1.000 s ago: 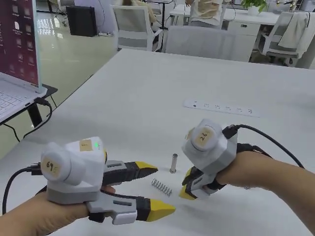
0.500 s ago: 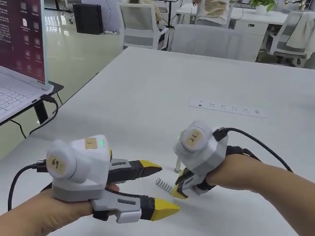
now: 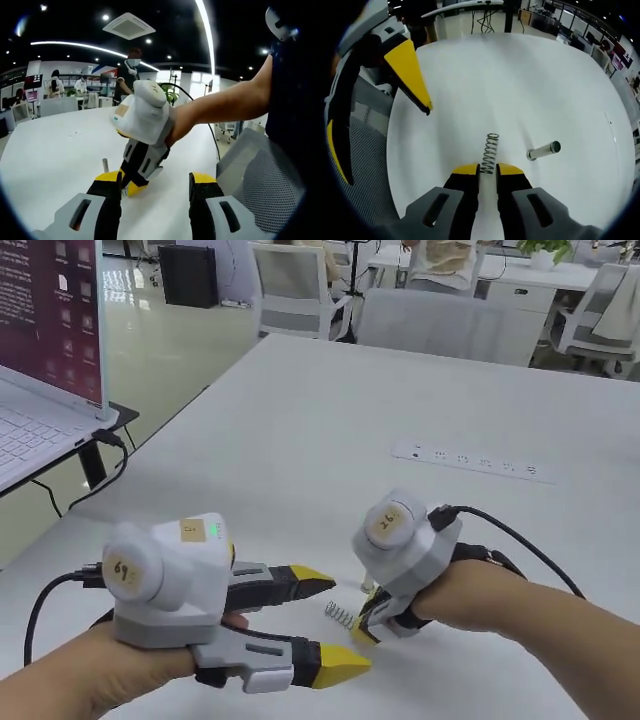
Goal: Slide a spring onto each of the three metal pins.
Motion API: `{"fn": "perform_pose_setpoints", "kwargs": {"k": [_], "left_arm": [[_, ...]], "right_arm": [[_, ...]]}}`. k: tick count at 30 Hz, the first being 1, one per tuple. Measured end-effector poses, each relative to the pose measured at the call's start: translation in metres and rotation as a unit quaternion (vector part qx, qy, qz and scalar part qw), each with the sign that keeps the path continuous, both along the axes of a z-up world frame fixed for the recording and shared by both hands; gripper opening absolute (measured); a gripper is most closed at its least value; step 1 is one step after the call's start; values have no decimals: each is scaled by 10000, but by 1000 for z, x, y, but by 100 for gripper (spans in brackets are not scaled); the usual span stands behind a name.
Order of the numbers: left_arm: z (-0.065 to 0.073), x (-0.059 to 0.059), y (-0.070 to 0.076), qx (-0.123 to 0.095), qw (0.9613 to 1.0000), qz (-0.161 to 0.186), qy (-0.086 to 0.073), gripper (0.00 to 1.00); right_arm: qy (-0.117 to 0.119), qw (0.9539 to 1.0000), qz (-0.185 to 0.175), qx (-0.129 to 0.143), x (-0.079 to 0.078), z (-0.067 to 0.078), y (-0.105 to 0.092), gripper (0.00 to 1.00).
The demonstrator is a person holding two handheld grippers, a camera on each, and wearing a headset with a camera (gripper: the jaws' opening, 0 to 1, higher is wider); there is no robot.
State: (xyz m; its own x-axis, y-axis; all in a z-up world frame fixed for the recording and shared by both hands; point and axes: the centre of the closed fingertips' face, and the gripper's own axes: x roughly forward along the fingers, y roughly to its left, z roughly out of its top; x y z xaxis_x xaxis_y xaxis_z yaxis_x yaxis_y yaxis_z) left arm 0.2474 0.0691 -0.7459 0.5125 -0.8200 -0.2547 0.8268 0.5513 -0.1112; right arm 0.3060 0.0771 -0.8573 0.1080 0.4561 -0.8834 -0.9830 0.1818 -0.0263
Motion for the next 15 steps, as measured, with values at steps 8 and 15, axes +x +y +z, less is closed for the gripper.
{"fn": "perform_pose_setpoints", "kwargs": {"k": [8,15], "left_arm": [[0,0,1,12,10000,7,-2,49],[0,1,1,16,10000,13,-4,49]], "right_arm": [[-38,10000,-1,-59,1,-2,-2,9],[-86,10000,25,-23,0,1,-5,8]]}}
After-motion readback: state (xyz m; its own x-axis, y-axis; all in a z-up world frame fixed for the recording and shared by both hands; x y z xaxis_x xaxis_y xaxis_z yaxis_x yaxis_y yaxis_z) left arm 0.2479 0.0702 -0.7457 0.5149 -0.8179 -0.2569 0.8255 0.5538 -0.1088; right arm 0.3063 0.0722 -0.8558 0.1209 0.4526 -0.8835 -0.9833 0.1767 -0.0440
